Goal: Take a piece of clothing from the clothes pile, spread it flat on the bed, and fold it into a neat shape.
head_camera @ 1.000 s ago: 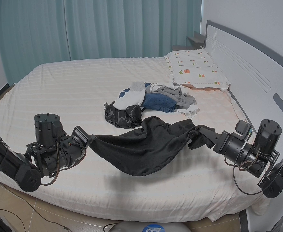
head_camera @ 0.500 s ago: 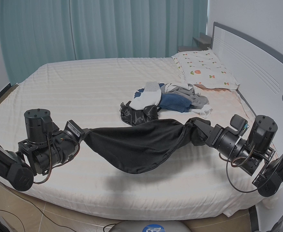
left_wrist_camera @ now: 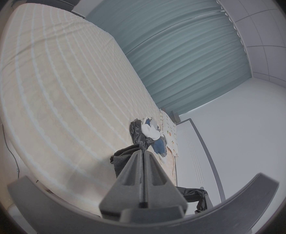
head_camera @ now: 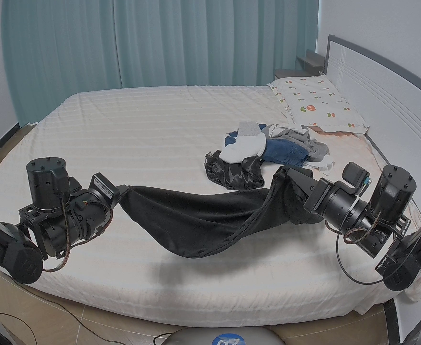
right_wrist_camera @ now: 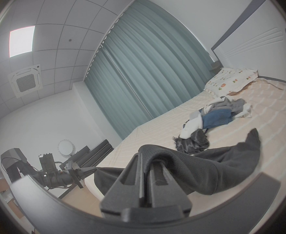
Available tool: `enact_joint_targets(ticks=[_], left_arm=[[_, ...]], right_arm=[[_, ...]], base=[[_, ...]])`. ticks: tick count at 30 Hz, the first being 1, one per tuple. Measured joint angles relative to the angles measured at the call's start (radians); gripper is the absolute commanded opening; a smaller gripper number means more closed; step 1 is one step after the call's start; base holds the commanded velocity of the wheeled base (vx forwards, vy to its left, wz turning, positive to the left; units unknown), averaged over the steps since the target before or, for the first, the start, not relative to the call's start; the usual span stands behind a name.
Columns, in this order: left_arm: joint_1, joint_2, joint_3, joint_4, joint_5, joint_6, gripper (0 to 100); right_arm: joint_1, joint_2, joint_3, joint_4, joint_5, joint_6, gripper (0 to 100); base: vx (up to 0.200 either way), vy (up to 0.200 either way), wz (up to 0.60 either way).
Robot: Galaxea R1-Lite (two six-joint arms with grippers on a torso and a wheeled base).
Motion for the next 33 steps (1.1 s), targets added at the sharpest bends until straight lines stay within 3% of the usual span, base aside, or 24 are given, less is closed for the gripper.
enact_joint_targets(ticks=[33], left_arm=[[0.019,-0.032,0.003,0.003,-0.002,0.002,0]], right_arm=[[0.027,-0.001,-0.038,-0.004,0.003,-0.007,0]], base=[[0.0,0.2,0.0]])
